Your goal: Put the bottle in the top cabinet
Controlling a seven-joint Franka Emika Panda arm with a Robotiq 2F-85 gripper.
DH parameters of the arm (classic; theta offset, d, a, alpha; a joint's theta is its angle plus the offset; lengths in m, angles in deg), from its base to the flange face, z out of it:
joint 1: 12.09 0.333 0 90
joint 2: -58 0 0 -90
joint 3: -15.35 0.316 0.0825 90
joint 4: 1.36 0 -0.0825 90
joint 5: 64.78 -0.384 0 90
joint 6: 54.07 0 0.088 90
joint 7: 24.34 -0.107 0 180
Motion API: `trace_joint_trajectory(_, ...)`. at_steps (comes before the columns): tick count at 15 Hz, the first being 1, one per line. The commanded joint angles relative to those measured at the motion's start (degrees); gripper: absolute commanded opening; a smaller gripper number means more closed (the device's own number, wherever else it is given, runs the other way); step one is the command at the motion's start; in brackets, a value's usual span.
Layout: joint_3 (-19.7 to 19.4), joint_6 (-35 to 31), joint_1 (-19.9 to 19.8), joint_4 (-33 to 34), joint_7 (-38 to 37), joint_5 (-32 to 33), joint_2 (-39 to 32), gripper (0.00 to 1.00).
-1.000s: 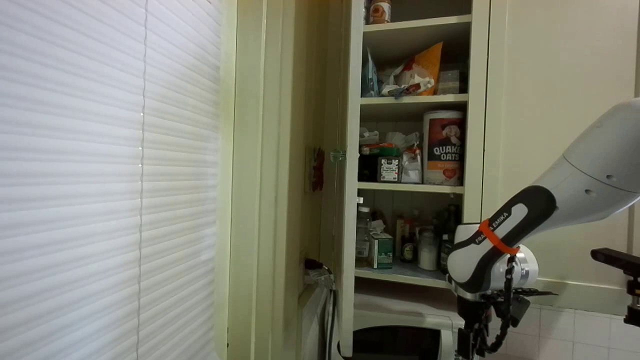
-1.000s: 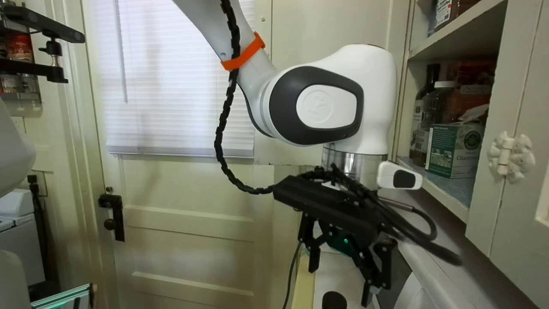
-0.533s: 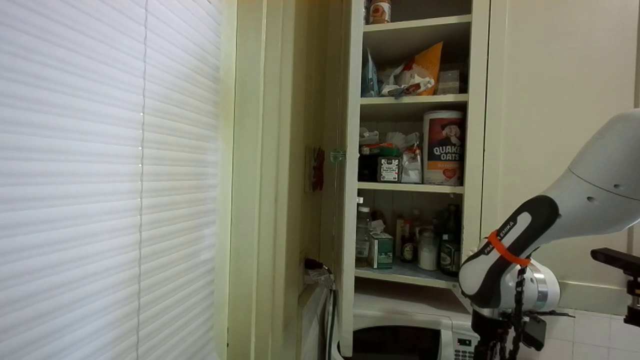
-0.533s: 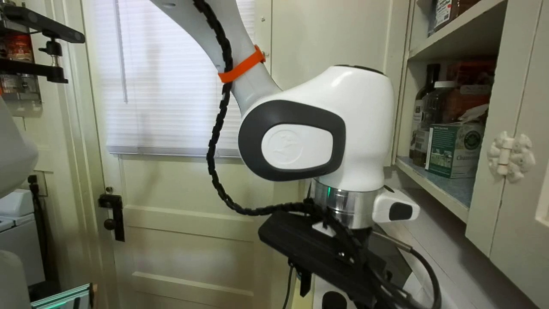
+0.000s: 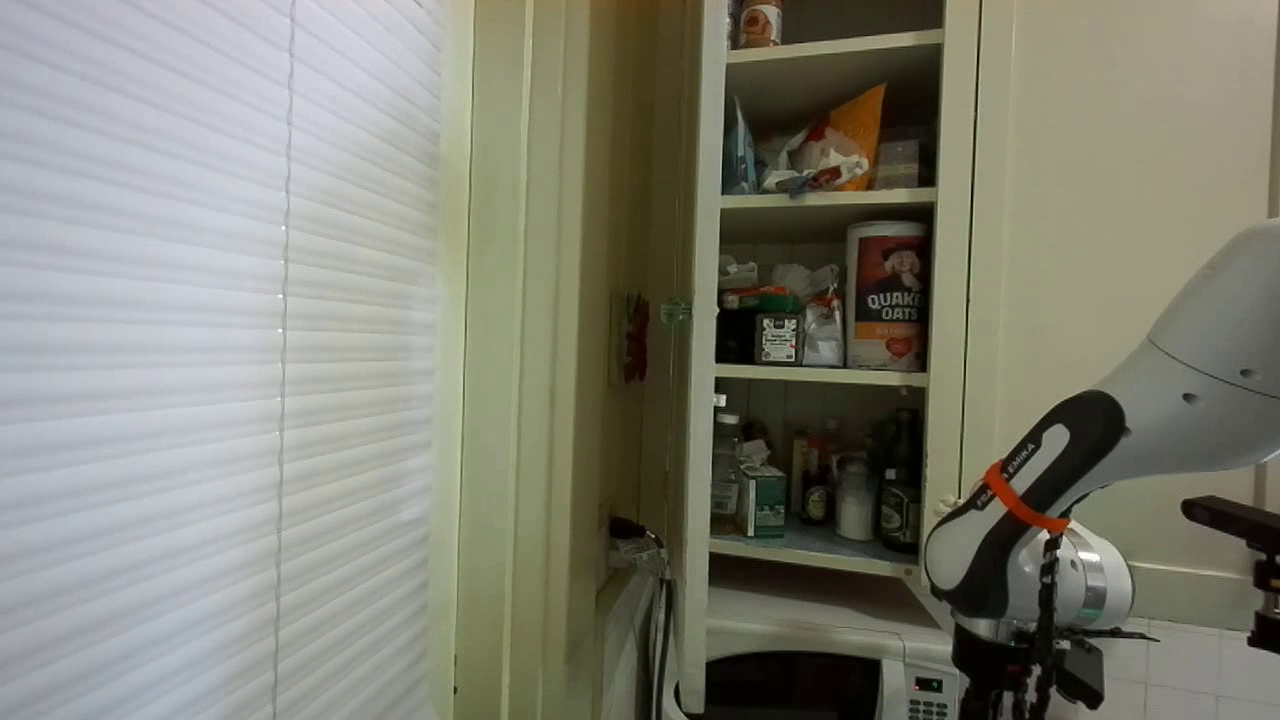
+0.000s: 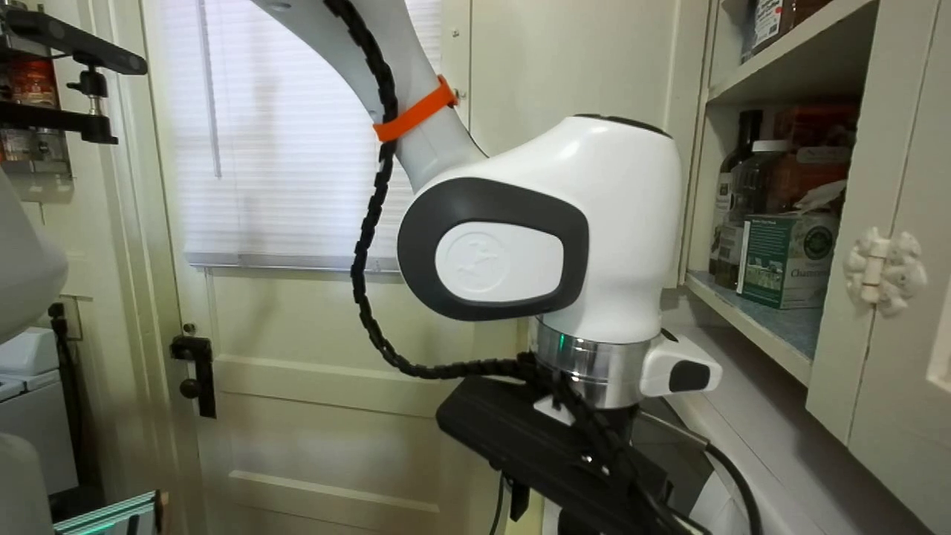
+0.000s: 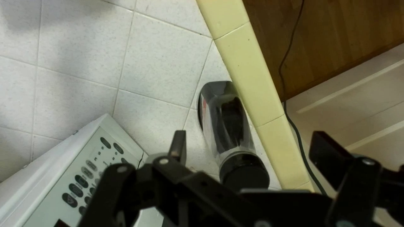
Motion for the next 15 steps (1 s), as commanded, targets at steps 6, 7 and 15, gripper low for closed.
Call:
trace_joint_trajectory(6,1.94,-11.74,1.91,-4.00,5.55,-5.79,-1.53,1.00)
trace_joint_trajectory(7,2.04,-13.15,2.38,-4.43,7.46,-8.71,-1.47,1.00)
trace_joint_trajectory(15,1.80,-15.16,5.20,-3.71,23.54,-29.86,-2.43,1.00)
